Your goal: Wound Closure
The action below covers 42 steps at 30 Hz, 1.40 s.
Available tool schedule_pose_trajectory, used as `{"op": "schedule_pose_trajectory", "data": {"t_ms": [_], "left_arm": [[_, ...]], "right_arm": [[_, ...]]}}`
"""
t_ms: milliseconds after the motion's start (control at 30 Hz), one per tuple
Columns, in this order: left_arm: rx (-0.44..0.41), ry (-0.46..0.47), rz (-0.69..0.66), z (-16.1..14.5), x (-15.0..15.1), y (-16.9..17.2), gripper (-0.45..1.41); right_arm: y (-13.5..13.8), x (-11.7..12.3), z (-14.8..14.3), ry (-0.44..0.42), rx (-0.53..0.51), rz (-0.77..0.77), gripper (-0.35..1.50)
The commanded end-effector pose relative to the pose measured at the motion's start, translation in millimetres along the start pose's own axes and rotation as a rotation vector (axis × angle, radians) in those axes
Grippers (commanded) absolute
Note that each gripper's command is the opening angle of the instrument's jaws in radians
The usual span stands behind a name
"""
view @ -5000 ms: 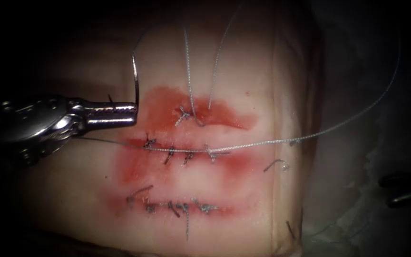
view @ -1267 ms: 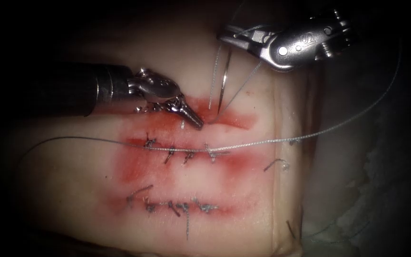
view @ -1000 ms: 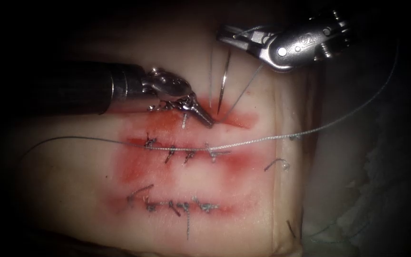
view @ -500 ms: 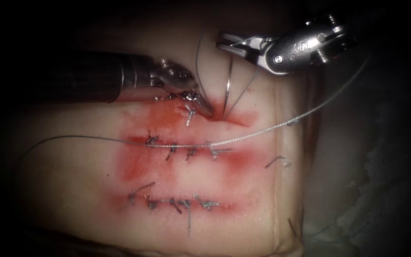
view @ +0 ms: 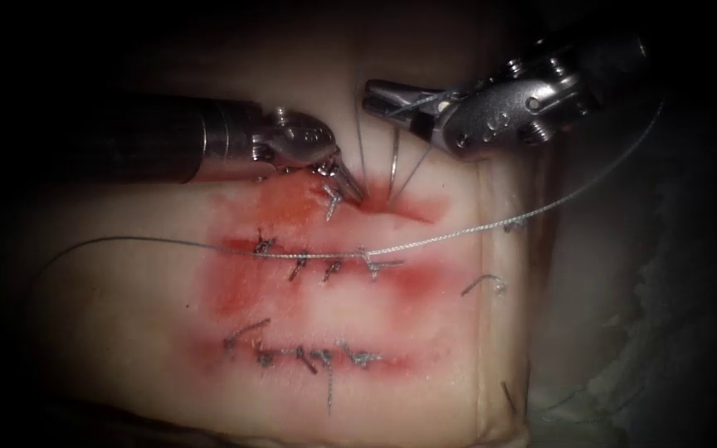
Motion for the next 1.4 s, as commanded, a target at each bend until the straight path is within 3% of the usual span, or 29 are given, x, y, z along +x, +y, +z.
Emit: {"op": "schedule_pose_trajectory", "data": {"t_ms": [33,233,500,767,1200,1400], "left_arm": [[0.003,-0.011,0.001,0.1,-0.6,0.8,-0.45],[0.005,-0.022,0.001,0.3,-0.6,0.8,-0.45],[0.09,-0.074,0.011,-0.3,-0.3,0.7,-0.45],[0.097,-0.075,0.016,-0.6,-0.1,0.6,-0.45],[0.111,-0.079,0.024,-0.8,0.2,0.7,-0.45],[0.113,-0.082,0.024,-0.8,0.1,0.8,-0.45]], "right_arm": [[0.4,-0.2,0.9,-0.008,0.011,-0.001,-0.35],[0.8,-0.1,0.8,0.029,0.029,-0.003,-0.35],[1.7,-0.4,1.0,0.023,0.045,-0.033,-0.35],[3.8,-0.6,1.5,0.044,0.068,-0.102,-0.35],[3.9,-0.2,1.9,0.043,0.093,-0.175,-0.35],[5.3,0.0,2.1,0.033,0.097,-0.187,-0.35]]}}
